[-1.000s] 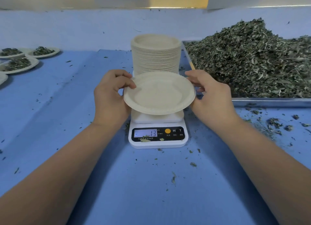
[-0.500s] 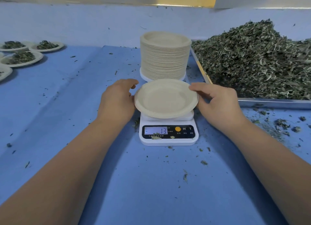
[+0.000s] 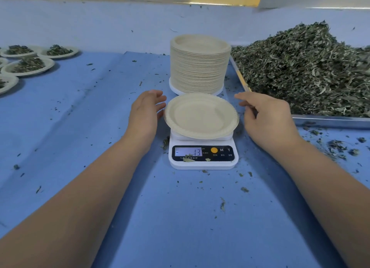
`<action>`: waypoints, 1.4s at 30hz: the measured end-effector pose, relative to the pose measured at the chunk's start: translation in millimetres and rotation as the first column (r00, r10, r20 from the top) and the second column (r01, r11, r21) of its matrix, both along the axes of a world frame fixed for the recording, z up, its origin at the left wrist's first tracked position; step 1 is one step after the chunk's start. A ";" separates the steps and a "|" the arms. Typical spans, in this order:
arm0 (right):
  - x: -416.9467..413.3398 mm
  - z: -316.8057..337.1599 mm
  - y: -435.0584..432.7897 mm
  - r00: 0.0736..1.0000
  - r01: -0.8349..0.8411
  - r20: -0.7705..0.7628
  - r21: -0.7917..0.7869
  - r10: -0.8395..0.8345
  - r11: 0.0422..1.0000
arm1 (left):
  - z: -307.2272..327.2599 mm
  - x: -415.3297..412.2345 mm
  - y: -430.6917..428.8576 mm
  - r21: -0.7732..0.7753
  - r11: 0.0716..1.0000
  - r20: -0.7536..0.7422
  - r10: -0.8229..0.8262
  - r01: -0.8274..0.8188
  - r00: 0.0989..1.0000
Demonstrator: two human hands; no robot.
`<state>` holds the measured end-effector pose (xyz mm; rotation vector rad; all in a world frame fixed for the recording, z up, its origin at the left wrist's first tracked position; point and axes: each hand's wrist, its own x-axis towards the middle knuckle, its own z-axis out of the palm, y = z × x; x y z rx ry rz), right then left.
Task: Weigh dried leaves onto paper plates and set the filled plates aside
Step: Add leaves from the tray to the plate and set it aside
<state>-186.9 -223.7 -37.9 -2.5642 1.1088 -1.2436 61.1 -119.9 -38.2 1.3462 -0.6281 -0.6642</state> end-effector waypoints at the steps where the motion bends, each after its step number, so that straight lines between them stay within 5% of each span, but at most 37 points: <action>1: -0.1 0.4 0.4 1.000 0.005 0.001 -0.010 -0.005 1.000 | 0.0 -0.6 -0.7 -0.014 1.000 -0.054 -0.025 0.024 0.998; 6: -1.4 3.6 1.0 0.993 0.057 -0.102 -0.027 -0.059 0.998 | -0.2 3.2 0.0 -0.073 0.993 -0.200 -0.104 0.091 0.974; 19: -1.0 4.2 1.1 0.977 0.153 -0.157 0.054 -0.143 0.987 | -1.8 0.8 -2.9 -0.034 0.996 -0.117 -0.090 0.087 0.989; 30: 0.2 -0.5 -3.1 0.982 0.137 -0.141 0.066 -0.127 0.988 | -1.1 -11.5 4.3 -0.054 0.996 0.353 -0.054 0.077 0.934; 39: -0.4 12.2 -12.2 0.988 0.153 -0.010 0.133 -0.153 0.979 | -0.2 -17.8 9.8 -0.063 0.985 0.548 -0.100 0.160 0.830; 42: -3.9 25.9 -40.3 0.973 0.229 -0.069 0.181 -0.220 0.956 | -1.8 -19.3 6.4 -0.092 0.986 0.430 -0.087 0.139 0.899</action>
